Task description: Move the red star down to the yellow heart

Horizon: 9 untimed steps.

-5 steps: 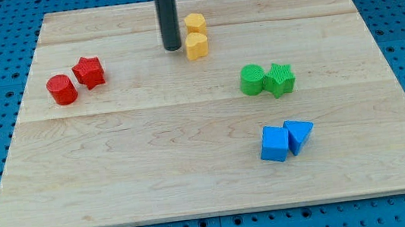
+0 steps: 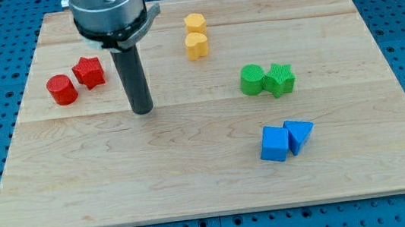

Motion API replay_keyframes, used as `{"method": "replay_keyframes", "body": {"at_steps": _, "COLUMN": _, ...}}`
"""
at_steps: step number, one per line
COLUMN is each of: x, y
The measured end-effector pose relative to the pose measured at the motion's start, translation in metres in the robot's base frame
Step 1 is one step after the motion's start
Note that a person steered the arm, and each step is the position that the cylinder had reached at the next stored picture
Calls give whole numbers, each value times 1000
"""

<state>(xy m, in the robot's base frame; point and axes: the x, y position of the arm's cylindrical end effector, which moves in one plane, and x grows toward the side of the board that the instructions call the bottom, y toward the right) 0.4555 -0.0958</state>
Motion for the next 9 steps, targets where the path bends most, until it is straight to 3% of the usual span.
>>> {"method": "replay_keyframes", "body": {"at_steps": 2, "x": 19, "y": -130}}
{"method": "replay_keyframes", "body": {"at_steps": 3, "x": 4, "y": -185}}
{"method": "replay_keyframes", "body": {"at_steps": 4, "x": -57, "y": -192}}
{"method": "replay_keyframes", "body": {"at_steps": 5, "x": -93, "y": -157}}
{"method": "replay_keyframes", "body": {"at_steps": 7, "x": -95, "y": -2}}
{"method": "replay_keyframes", "body": {"at_steps": 9, "x": -118, "y": -21}}
